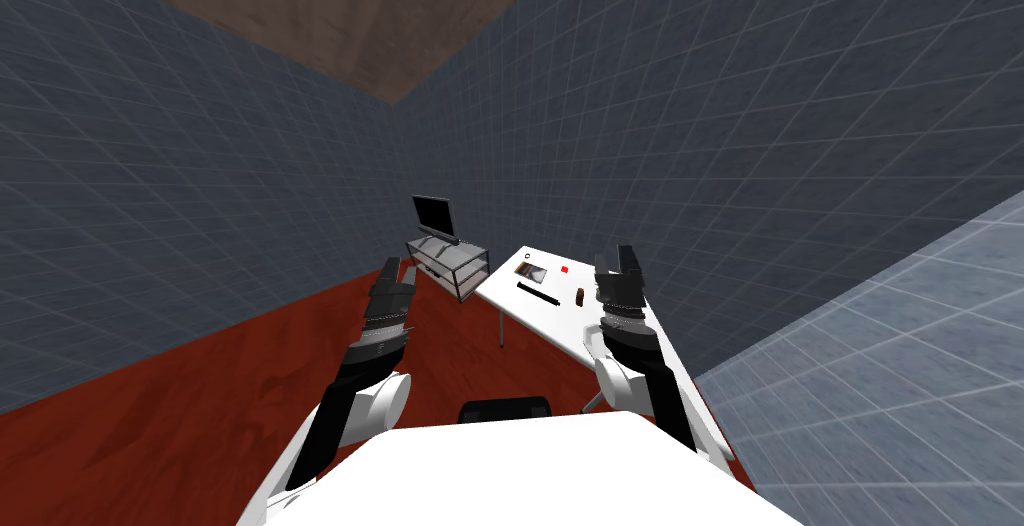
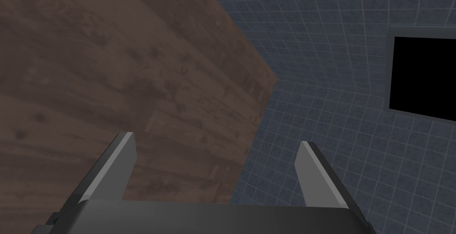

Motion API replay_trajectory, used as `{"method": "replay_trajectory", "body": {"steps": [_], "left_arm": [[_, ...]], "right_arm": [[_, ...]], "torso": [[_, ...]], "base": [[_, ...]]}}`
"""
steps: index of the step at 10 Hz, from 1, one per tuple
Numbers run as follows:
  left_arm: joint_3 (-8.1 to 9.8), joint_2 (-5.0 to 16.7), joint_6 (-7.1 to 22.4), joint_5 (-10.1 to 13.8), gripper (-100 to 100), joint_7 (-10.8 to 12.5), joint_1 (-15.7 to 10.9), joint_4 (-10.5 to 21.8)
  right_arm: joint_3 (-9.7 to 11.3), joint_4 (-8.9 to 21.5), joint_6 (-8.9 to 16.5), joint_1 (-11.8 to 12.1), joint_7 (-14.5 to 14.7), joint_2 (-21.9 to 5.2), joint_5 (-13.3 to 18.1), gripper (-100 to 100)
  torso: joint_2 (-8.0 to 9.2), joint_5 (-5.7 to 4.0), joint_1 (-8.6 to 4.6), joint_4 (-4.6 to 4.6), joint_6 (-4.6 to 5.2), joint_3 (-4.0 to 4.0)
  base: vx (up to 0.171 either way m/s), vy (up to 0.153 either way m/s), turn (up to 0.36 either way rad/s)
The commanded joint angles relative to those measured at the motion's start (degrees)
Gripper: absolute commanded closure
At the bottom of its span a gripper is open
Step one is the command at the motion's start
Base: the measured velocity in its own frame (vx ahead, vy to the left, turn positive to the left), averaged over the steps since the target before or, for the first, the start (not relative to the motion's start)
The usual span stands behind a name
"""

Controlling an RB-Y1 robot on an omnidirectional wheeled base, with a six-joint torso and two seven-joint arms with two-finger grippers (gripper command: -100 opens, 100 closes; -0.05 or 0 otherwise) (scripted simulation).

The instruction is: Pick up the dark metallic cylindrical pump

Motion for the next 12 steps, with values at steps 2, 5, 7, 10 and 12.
{"method": "replay_trajectory", "body": {"steps": [2, 5, 7, 10, 12], "left_arm": [[0.0, 0.0, 0.0, 0.0, 0, 0.0, 0.0, 0.0], [0.0, 0.0, 0.0, 0.0, 0, 0.0, 0.0, 0.0], [0.0, 0.0, 0.0, 0.0, 0, 0.0, 0.0, 0.0], [0.0, 0.0, 0.0, 0.0, 0, 0.0, 0.0, 0.0], [0.0, 0.0, 0.0, 0.0, 0, 0.0, 0.0, 0.0]], "right_arm": [[0.84, 1.58, 0.06, 0.1, 0.66, -3.8, -0.02, -100], [2.09, 3.83, 0.15, 0.26, 1.6, -8.15, -0.05, -100], [3.77, 6.82, 0.28, 0.47, 2.86, -12.05, -0.09, -100], [4.74, 8.54, 0.37, 0.6, 3.58, -16.4, -0.12, -100], [5.78, 10.39, 0.46, 0.72, 4.36, -19.53, -0.15, -100]], "torso": [[0.0, 0.01, 0.03, 0.0, 0.0, 0.0], [0.0, 0.04, 0.17, 0.0, -0.01, 0.0], [-0.02, 0.03, 0.15, -0.01, 0.0, -0.01], [-0.03, 0.03, 0.14, -0.01, 0.0, -0.02], [0.0, 0.03, 0.16, 0.0, 0.0, 0.0]], "base": [[0.002, 0.02, 0.007], [0.001, 0.043, 0.009], [0.008, 0.046, 0.013], [0.003, 0.04, 0.007], [0.0, 0.043, 0.009]]}}
